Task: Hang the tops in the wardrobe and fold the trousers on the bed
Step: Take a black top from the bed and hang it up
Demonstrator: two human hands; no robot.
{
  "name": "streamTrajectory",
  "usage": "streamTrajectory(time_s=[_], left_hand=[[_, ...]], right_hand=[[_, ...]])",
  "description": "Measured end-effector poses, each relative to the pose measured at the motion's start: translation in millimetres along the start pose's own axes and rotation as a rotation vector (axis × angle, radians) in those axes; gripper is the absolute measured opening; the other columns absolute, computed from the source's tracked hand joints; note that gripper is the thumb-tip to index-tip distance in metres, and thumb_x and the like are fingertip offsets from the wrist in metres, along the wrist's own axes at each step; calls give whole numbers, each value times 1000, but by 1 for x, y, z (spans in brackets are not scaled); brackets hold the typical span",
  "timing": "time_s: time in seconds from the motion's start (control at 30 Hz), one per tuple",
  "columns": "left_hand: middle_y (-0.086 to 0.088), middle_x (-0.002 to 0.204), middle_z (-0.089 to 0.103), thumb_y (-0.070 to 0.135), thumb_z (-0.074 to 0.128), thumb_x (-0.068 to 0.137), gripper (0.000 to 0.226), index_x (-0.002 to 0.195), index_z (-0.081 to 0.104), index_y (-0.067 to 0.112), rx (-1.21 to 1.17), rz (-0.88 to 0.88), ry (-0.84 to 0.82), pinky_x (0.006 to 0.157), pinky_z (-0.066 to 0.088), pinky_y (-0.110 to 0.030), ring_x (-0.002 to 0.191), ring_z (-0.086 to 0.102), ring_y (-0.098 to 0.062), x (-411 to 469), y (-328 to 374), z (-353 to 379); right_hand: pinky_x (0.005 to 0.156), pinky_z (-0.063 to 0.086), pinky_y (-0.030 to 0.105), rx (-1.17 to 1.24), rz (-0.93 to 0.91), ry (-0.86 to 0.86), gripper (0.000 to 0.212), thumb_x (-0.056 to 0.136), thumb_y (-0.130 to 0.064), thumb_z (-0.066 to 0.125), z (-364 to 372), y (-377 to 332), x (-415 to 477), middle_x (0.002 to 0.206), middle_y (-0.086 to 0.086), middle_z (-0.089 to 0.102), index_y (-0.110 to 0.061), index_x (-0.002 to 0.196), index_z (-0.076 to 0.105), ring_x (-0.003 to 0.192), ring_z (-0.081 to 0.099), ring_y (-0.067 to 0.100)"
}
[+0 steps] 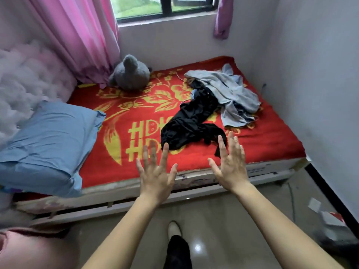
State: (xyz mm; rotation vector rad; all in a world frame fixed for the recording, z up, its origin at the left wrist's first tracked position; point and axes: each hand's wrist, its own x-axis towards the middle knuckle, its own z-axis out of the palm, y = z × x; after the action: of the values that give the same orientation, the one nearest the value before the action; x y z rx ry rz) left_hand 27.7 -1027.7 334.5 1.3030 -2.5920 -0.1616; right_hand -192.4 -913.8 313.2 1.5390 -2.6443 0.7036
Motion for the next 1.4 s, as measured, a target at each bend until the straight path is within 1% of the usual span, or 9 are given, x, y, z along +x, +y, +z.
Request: streamTrajectory(time_s=[0.2,0.33,0.43,0.63,0.87,0.93,1.1,1.23,1.4], left_hand=[[3,156,-39,62,29,97,74,152,-15,42,-49,32,-99,116,-2,-64,143,-35,-23,161,15,47],[3,155,-40,63,24,96,72,151,-18,44,-20,86,-133,115,1,-65,143,-35,-24,268,32,57],[2,153,-42,63,24,97,72,150,-21,44,8,120,-183,114,-1,-64,142,-37,-25,326,52,71],[0,154,-42,65,26,96,79,149,-27,38,55,42,-305,117,6,-64,147,-26,-29,391,96,134],[-3,154,-41,61,32,97,86,145,-33,35,103,-184,-402,117,13,-60,149,-18,-30,420,132,177],[-4,158,-35,60,34,97,86,146,-32,34,103,-229,-399,117,13,-58,150,-16,-29,432,128,177],[-6,163,-19,56,40,97,83,154,-16,33,50,-354,-368,118,17,-52,151,-7,-27,445,79,173],[-7,163,-18,56,40,97,83,154,-15,33,23,-419,-448,120,16,-49,151,-5,-28,459,16,179],[-9,164,-11,55,43,96,85,155,-13,30,-109,-507,-534,117,21,-50,151,1,-31,484,-66,221]], right_hand=[[123,7,53,-73,126,-25,91,94,-51,54,15,47,125,164,14,-16,-22,160,-2,153,-5,34],[123,6,51,-94,173,-13,90,94,-50,55,13,75,202,164,13,-17,-23,160,0,153,-2,35],[122,3,49,-83,213,-11,92,94,-51,54,15,105,238,163,10,-22,-26,159,-7,153,-4,34],[123,7,49,-36,242,-63,96,92,-49,58,40,194,296,162,8,-25,-27,158,-9,153,-1,34],[124,4,47,12,191,-294,97,94,-51,53,81,266,380,163,13,-23,-24,156,-17,153,-7,33],[123,4,46,40,163,-333,97,94,-50,54,92,266,408,163,14,-20,-24,155,-18,153,-5,33],[124,9,45,62,112,-399,93,95,-47,52,125,226,453,163,16,-19,-24,157,-13,153,-3,33],[124,7,45,64,95,-398,91,96,-46,50,155,184,467,163,14,-22,-27,157,-16,153,-5,32],[122,11,42,21,180,-383,90,95,-47,53,211,135,456,164,16,-16,-25,158,-8,153,2,34]])
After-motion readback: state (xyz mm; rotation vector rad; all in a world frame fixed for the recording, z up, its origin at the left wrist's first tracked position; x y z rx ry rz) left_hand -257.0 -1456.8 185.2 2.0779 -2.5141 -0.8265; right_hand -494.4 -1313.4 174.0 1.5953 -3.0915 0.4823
